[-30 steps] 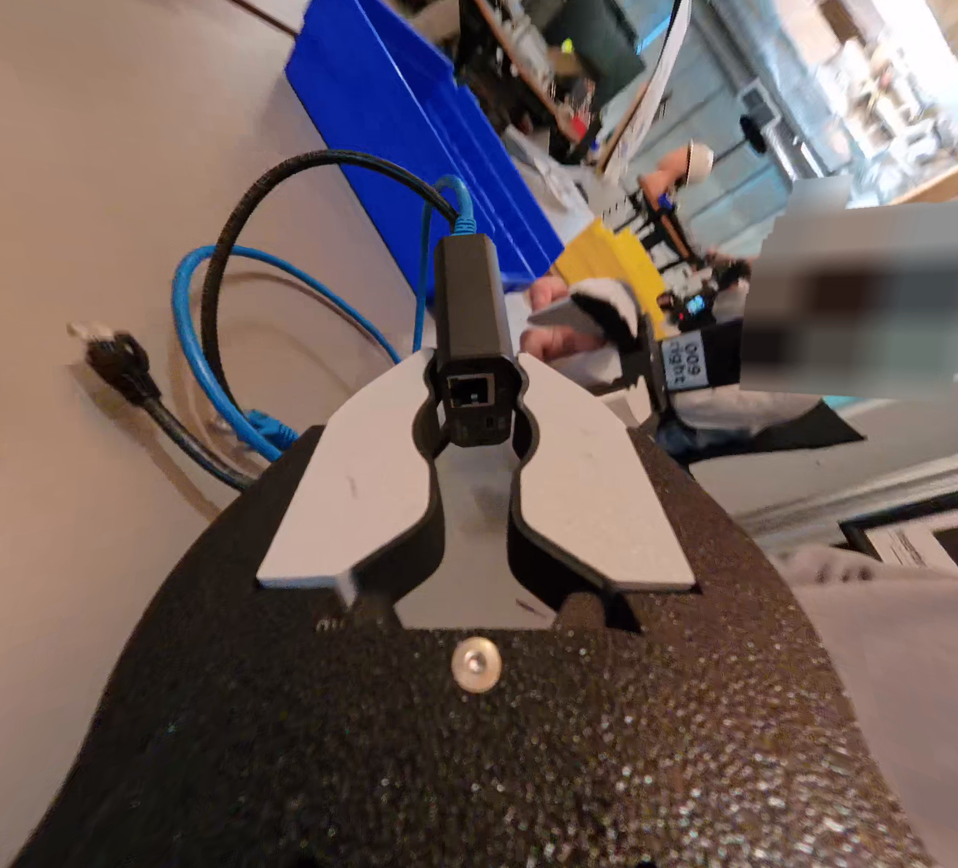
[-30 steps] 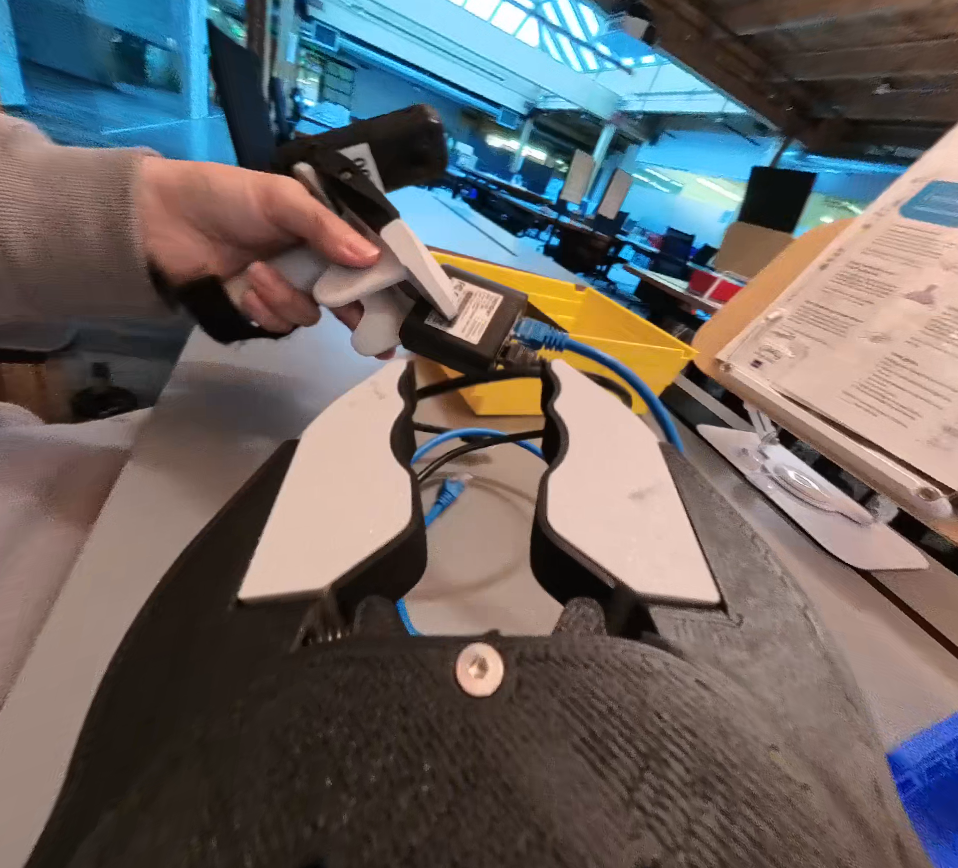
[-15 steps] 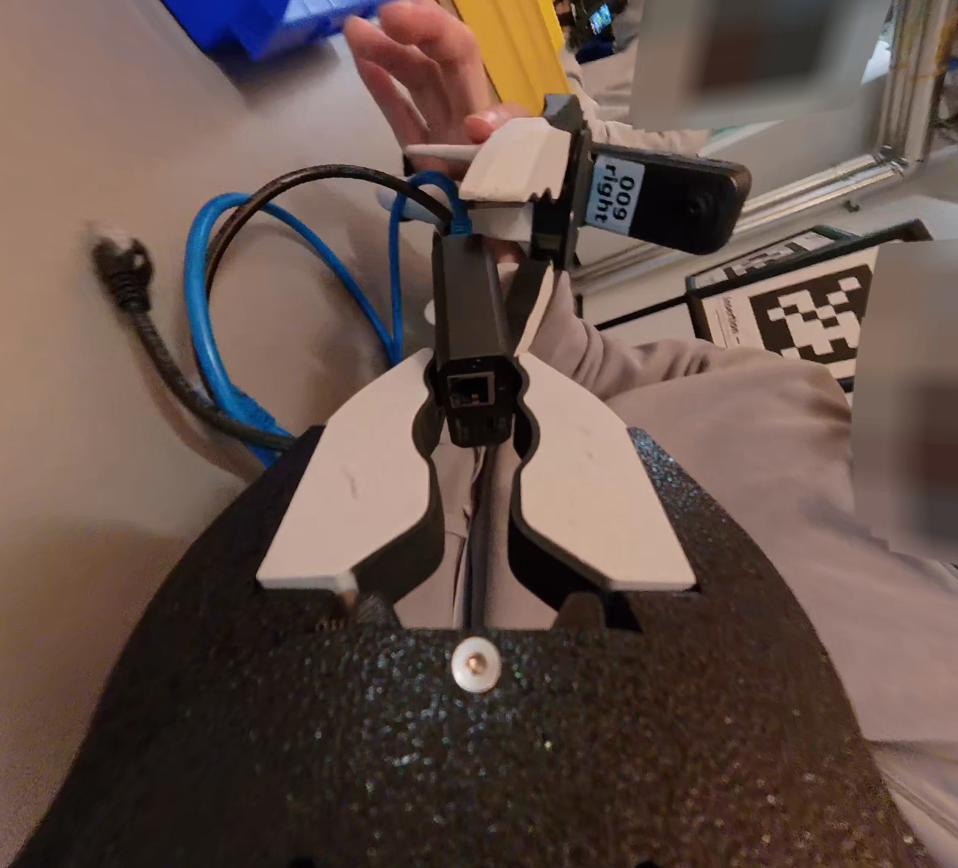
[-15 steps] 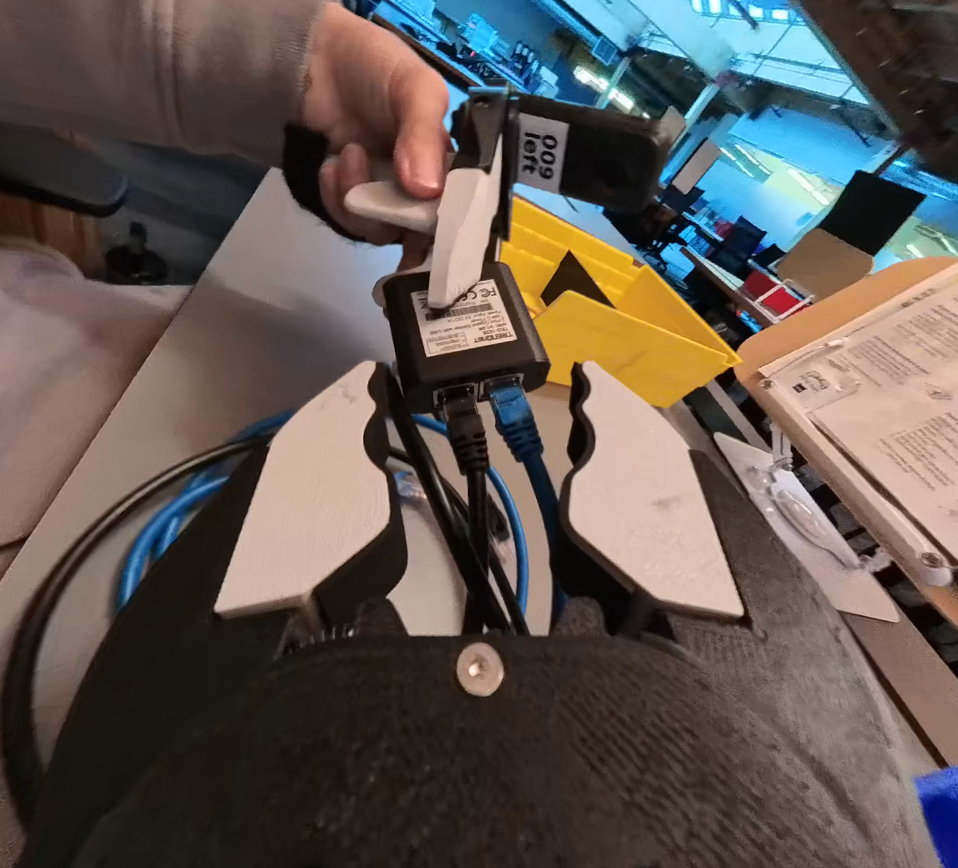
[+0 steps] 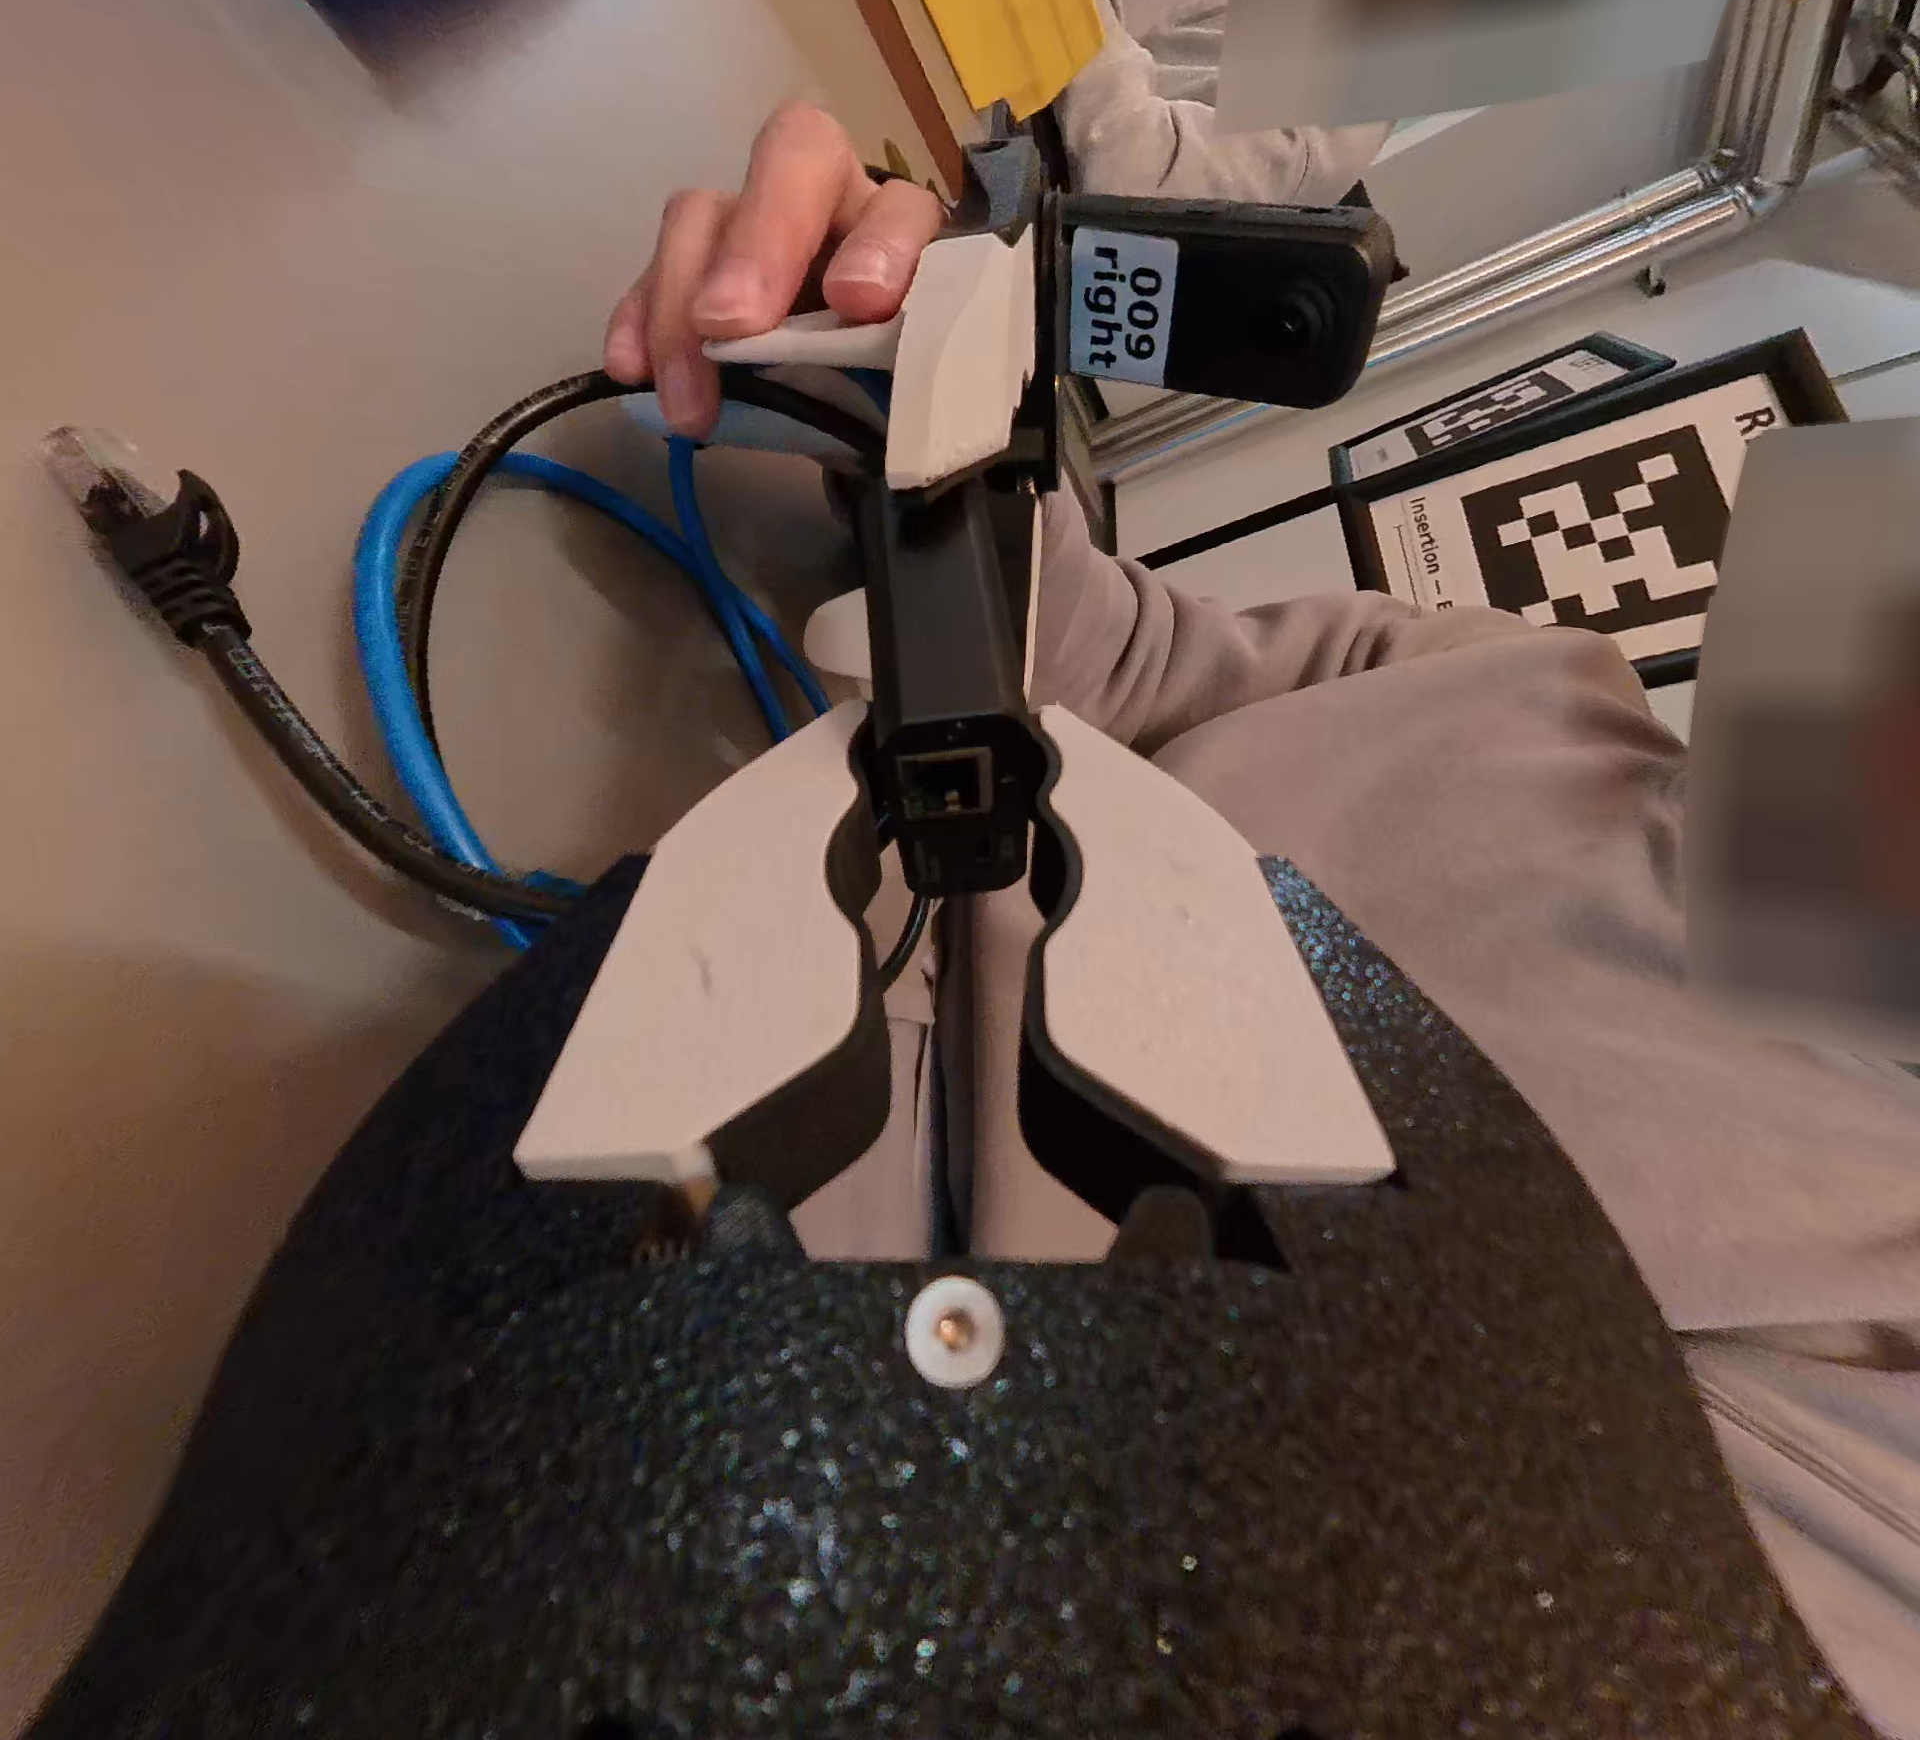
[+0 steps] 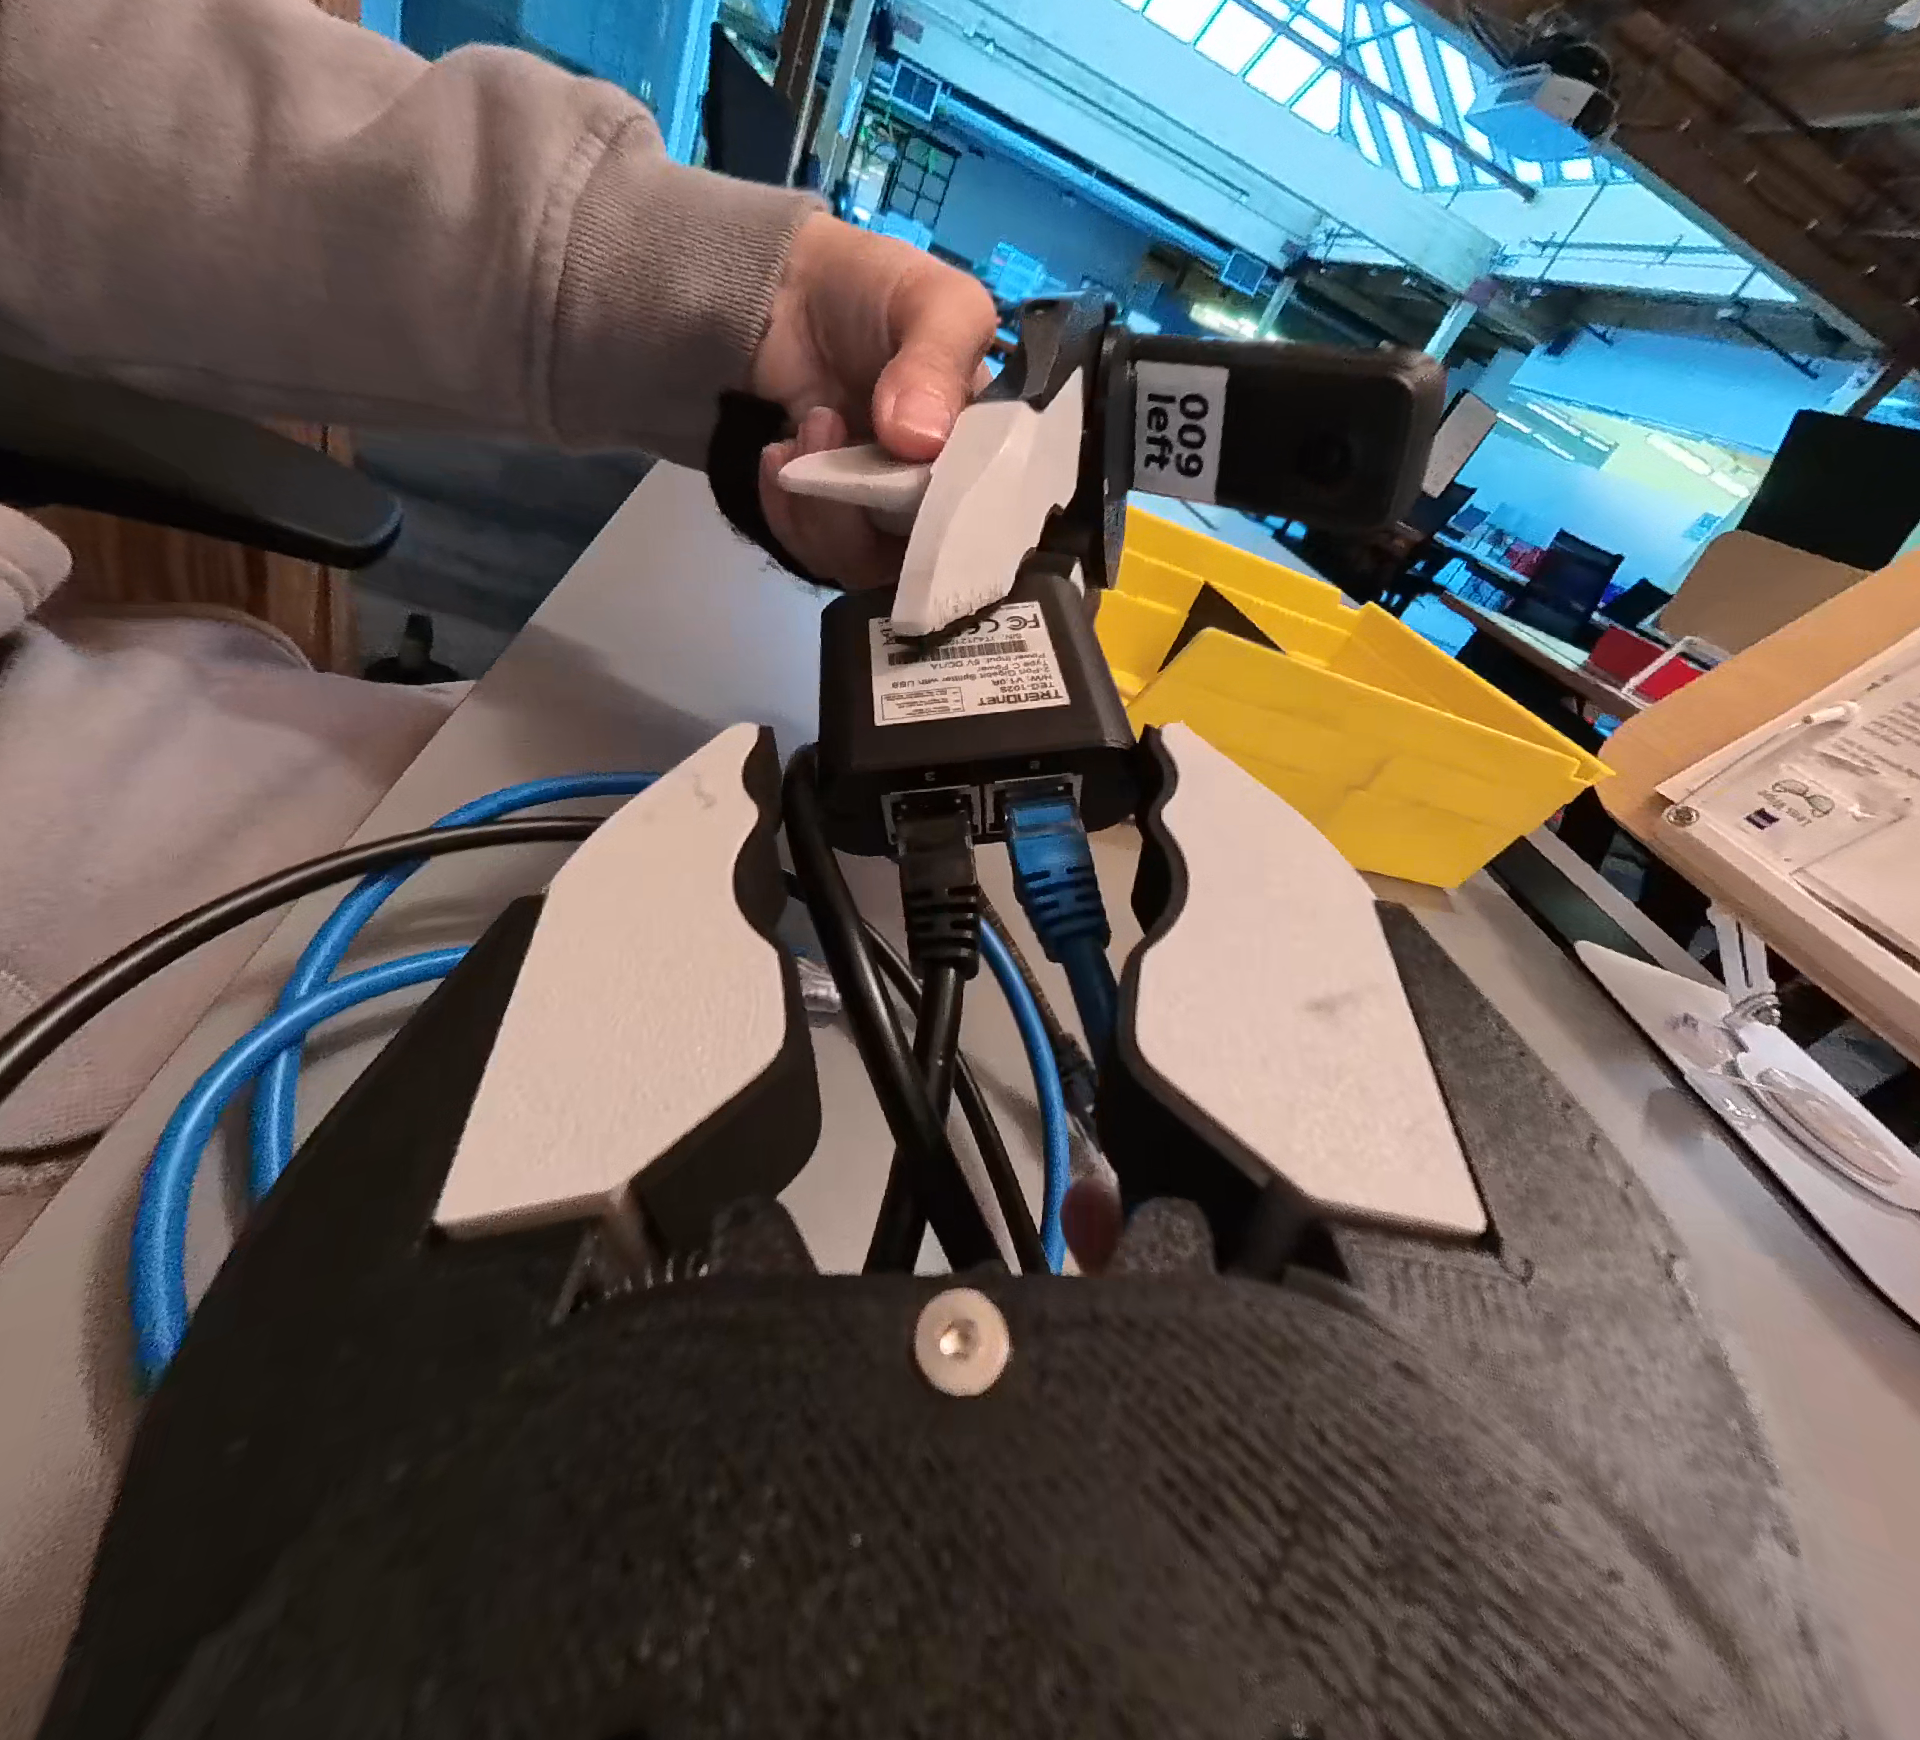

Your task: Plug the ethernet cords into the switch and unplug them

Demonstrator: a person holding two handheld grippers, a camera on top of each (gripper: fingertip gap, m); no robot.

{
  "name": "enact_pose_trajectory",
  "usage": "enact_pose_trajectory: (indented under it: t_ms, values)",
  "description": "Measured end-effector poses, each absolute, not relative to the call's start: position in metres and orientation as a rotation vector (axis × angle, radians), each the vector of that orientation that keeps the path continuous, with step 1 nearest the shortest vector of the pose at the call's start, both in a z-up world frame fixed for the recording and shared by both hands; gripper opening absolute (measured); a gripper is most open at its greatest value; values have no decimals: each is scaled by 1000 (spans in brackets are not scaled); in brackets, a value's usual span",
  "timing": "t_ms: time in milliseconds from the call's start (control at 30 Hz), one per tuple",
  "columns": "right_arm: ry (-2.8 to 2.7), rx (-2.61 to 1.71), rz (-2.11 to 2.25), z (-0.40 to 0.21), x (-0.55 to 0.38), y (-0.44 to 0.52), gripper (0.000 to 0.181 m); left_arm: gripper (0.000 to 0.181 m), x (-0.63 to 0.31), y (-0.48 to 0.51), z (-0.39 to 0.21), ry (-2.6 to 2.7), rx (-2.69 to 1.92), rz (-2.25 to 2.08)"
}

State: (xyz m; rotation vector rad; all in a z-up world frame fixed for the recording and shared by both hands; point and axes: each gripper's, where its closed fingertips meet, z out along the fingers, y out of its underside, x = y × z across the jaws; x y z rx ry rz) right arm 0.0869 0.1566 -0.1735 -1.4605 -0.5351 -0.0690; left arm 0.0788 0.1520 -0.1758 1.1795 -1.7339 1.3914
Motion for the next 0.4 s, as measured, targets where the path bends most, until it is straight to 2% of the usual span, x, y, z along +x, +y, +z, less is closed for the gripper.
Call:
enact_pose_trajectory:
  t_ms: [233, 400]
  values:
    - [-397, -1493, -47, -177, 101, 165, 65, 29, 97, 158, -173, -1792, 1242, 1511]
    - [-288, -1439, 11, -169, 116, 157, 65, 35, 118, 204, -143, -2265, 1445, 1624]
